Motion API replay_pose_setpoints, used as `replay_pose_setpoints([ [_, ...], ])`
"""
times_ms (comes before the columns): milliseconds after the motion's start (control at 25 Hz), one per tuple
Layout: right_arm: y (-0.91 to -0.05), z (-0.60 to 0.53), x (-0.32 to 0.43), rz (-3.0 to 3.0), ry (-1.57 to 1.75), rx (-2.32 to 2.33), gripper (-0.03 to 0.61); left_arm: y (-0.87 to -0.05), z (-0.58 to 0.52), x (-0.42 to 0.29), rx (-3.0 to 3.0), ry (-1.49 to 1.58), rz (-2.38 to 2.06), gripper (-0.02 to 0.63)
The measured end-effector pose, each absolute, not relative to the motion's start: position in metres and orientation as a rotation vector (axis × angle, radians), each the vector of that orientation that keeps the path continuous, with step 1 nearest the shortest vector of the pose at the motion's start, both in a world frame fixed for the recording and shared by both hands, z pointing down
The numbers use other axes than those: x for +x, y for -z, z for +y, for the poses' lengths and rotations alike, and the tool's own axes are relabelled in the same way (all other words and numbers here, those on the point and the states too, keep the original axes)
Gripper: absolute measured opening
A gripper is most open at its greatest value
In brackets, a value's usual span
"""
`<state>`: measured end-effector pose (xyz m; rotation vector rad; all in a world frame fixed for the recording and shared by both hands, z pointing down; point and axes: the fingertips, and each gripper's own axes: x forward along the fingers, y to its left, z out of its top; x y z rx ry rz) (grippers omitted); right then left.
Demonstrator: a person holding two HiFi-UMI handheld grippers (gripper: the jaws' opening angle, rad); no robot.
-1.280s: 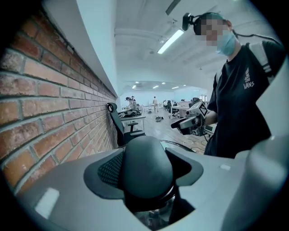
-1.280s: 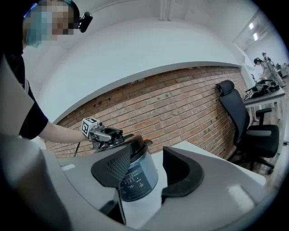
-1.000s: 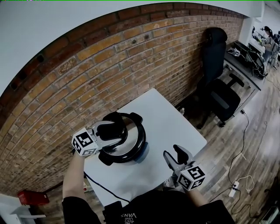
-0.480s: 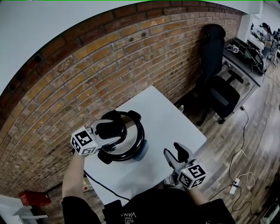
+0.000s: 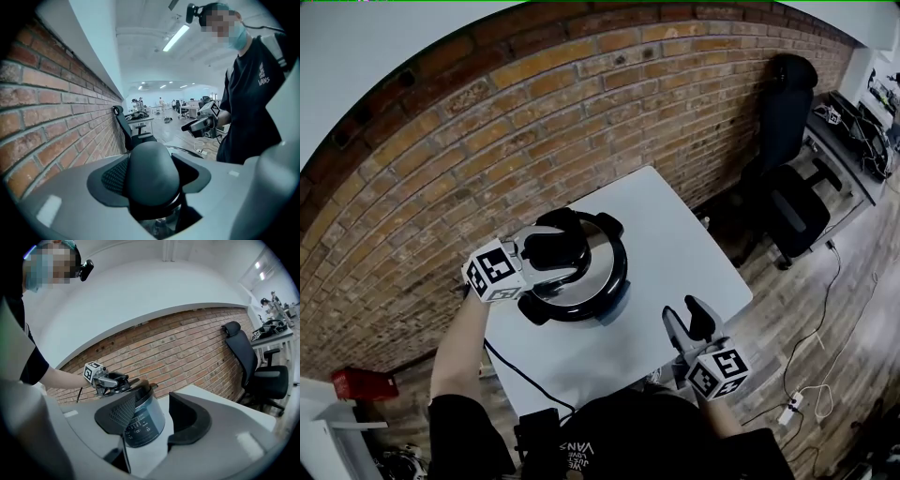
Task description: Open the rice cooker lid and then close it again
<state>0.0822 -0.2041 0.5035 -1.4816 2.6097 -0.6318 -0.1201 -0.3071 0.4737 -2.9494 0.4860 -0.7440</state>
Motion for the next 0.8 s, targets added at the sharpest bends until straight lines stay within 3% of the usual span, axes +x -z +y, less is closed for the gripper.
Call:
replay_pose_setpoints([
  [800,-0.503,-0.214,0.077,2.681,0.647,-1.355,0.216,-0.479,-0.314,-0.123,-2.917,0.808,0.816,0.282],
])
